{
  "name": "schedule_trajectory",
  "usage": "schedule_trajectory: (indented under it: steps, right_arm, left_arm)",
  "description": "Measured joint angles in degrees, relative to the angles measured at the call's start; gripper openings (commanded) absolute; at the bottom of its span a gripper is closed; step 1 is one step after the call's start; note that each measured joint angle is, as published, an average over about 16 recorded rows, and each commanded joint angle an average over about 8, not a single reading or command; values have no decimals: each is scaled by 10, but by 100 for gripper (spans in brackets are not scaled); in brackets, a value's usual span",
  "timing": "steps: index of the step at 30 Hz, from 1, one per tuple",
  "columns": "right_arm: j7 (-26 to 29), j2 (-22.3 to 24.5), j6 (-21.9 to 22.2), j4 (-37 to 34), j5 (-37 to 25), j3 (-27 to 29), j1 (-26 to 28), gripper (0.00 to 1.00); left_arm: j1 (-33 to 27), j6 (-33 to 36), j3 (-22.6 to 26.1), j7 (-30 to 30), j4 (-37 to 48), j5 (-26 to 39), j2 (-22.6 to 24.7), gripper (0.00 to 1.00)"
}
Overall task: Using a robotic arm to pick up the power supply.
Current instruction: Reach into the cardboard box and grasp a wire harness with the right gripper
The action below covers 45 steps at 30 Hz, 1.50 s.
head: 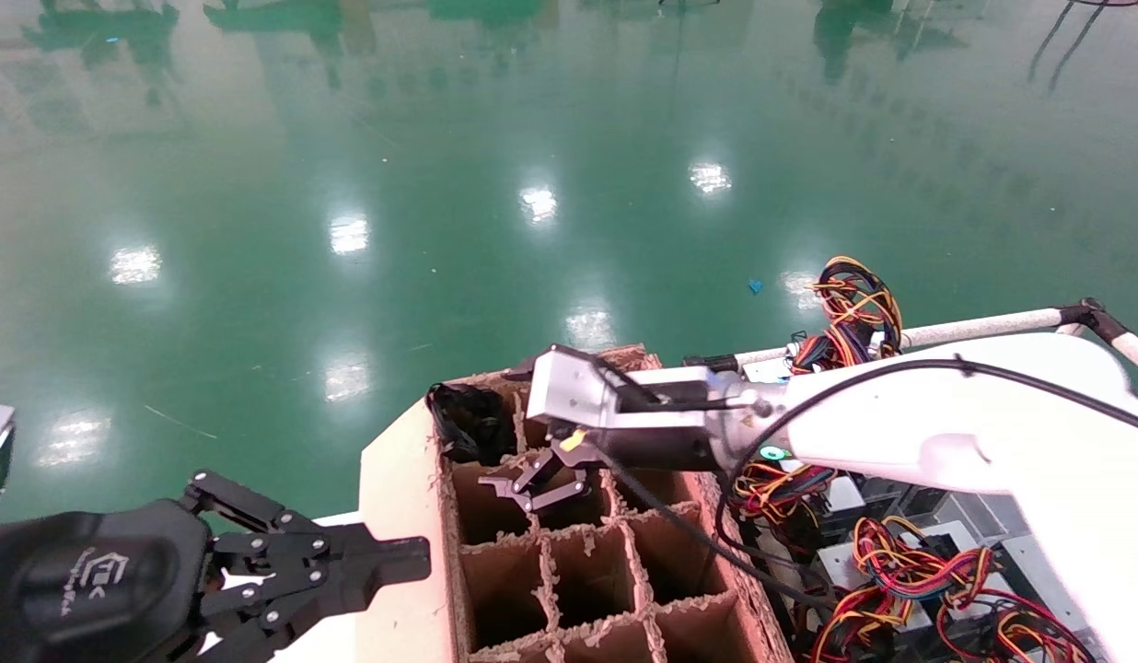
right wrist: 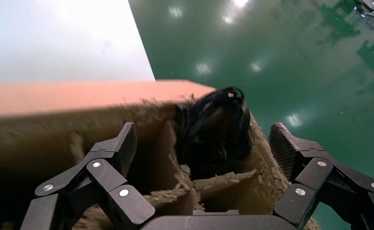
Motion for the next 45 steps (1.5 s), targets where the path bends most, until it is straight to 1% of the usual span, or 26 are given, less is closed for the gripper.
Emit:
schedule_trajectory:
  steps: [2, 6, 9, 12, 14, 20, 34, 45]
  right_arm:
    - [-22, -14, 13, -16, -10, -6, 7, 64]
    - [-53, -34, 38, -38, -22, -17, 14, 27]
    - [-68, -44, 55, -47, -23, -26, 16, 11]
    - [-77, -51, 72, -51, -18, -36, 15, 1]
    - [-79, -53, 82, -51, -12, -44, 14, 0]
    - [-77, -57, 112, -43, 14, -75, 9, 0]
    - [-53, -59, 182, -15, 79, -170, 3, 0]
    - [-24, -58, 216, -3, 127, -244, 4, 0]
  left_arm:
    - [0, 0, 0, 0, 0, 0, 0, 100]
    - [0, 0, 0, 0, 0, 0, 0, 100]
    - [0, 0, 0, 0, 0, 0, 0, 100]
    - [0, 0, 0, 0, 0, 0, 0, 100]
    - [0, 0, 0, 0, 0, 0, 0, 100]
    - [0, 0, 0, 0, 0, 0, 0, 100]
    - [0, 0, 0, 0, 0, 0, 0, 100]
    - [0, 0, 0, 0, 0, 0, 0, 100]
